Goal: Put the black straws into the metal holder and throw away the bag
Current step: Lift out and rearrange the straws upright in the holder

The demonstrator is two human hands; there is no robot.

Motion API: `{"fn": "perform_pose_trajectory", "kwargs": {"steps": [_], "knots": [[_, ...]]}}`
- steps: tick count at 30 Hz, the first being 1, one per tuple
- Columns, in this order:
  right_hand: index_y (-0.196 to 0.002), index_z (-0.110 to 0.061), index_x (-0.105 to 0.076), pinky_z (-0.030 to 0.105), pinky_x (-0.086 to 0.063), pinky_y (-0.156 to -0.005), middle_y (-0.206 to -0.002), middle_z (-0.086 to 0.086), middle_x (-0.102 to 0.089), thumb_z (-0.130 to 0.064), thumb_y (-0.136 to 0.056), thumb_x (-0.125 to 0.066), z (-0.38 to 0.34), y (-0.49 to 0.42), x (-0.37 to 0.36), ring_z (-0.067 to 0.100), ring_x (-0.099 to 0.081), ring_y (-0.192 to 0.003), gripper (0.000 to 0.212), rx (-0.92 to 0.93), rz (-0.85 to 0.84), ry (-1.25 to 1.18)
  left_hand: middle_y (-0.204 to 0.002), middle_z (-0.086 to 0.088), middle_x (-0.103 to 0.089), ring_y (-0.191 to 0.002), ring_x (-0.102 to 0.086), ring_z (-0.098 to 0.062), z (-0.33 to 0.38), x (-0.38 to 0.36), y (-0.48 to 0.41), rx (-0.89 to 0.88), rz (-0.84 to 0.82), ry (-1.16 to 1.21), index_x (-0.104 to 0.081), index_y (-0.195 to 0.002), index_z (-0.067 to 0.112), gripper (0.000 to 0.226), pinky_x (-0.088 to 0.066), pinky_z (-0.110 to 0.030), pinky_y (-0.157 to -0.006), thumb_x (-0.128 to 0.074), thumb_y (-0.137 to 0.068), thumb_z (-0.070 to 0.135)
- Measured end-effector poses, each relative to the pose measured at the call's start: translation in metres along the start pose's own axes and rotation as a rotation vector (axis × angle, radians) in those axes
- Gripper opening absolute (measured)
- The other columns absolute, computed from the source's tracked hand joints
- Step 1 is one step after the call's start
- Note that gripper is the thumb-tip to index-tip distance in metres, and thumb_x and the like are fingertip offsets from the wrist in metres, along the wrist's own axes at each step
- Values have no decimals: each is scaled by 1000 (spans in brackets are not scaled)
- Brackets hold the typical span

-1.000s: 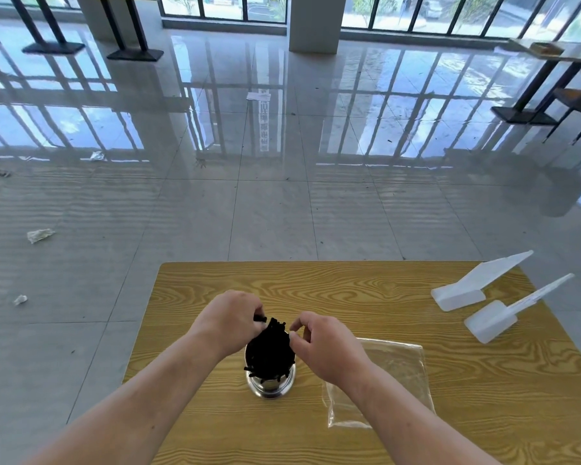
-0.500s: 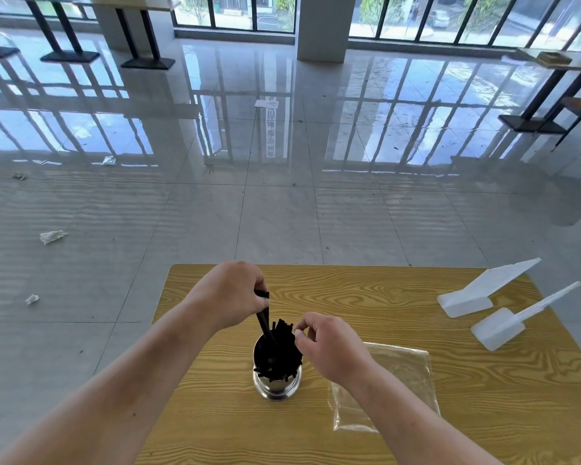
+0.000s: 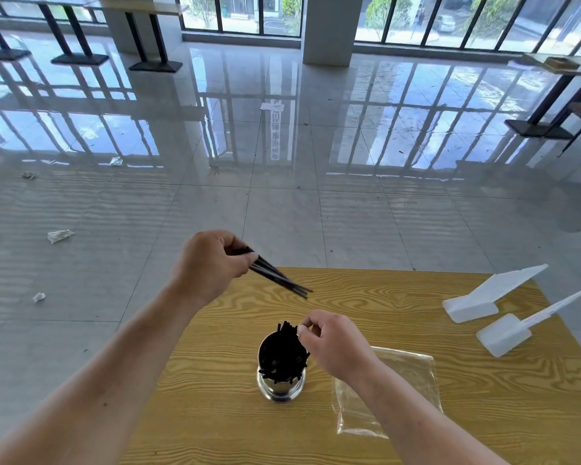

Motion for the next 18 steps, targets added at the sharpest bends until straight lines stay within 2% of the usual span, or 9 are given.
{"fn": "perform_pose_trajectory", "kwargs": {"steps": [2,3,6,8,9,11,12,14,18], "knots": [[-95,-30,-73,28,-42,-52,-68,-5,-67,-48,-100,-67,-5,-1,-1,5,-47,-51,20,-18,-73,-86,-68,-4,-77,-64,-74,-18,-4,-6,3,84,-2,295,-79,-78,13,10,-63,-31,-72,-87,-85,12],[-104,-32,-72,24,-42,-51,-72,-4,-70,-54,-98,-69,-9,-1,-2,4,-49,-52,24,-34,-123,-154,-71,-5,-77,-66,-75,-18,-6,-10,5,136,-23,425,-80,-77,12,10,-64,-32,-70,-86,-86,11],[-139,-27,-55,23,-49,-53,-87,2,-76,-69,-85,-76,-22,-2,-1,7,-58,-59,72,-119,-271,-521,-74,-5,-77,-67,-74,-14,-9,-26,14,288,-105,667,-82,-74,12,12,-62,-23,-64,-84,-86,10],[-142,-22,-51,27,-49,-55,-86,4,-73,-70,-77,-81,-30,-2,3,13,-58,-62,87,-174,-325,-854,-75,-7,-76,-65,-74,-13,-12,-36,20,379,-132,763,-81,-76,9,9,-62,-23,-63,-84,-85,9],[-137,-17,-55,29,-49,-55,-84,4,-71,-71,-73,-84,-33,-2,7,15,-57,-62,88,-192,-323,-985,-75,-8,-75,-65,-73,-14,-14,-40,23,421,-139,802,-80,-80,7,6,-62,-24,-63,-84,-84,8],[-114,-9,-65,29,-50,-55,-76,5,-66,-77,-67,-86,-35,-4,17,16,-56,-59,85,-213,-280,-1159,-74,-8,-75,-64,-74,-14,-18,-47,28,484,-161,855,-78,-87,3,10,-63,-24,-62,-85,-81,8],[-109,-10,-67,28,-50,-53,-74,4,-64,-76,-71,-84,-34,-6,22,15,-55,-57,78,-224,-241,-1226,-74,-8,-75,-64,-74,-14,-19,-50,31,509,-180,878,-77,-88,3,15,-62,-24,-61,-86,-77,9],[-113,-16,-71,28,-50,-50,-74,5,-63,-64,-86,-75,-31,-11,33,15,-54,-56,55,-243,-140,-1322,-75,-9,-76,-65,-74,-14,-24,-54,36,552,-221,918,-77,-88,4,24,-62,-24,-61,-87,-69,13],[-99,-12,-82,30,-52,-48,-70,8,-65,-41,-105,-63,-25,-14,46,17,-58,-54,35,-255,36,-1206,-81,-12,-77,-68,-75,-16,-35,-62,42,614,-288,949,-79,-89,4,24,-63,-25,-62,-86,-67,11]]}}
Point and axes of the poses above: each hand's wrist, its own y-axis away from the middle knuckle, its own x-axis out of the back of the hand, z = x × y, the point moved 3 cm from there along -y, towards the middle knuckle
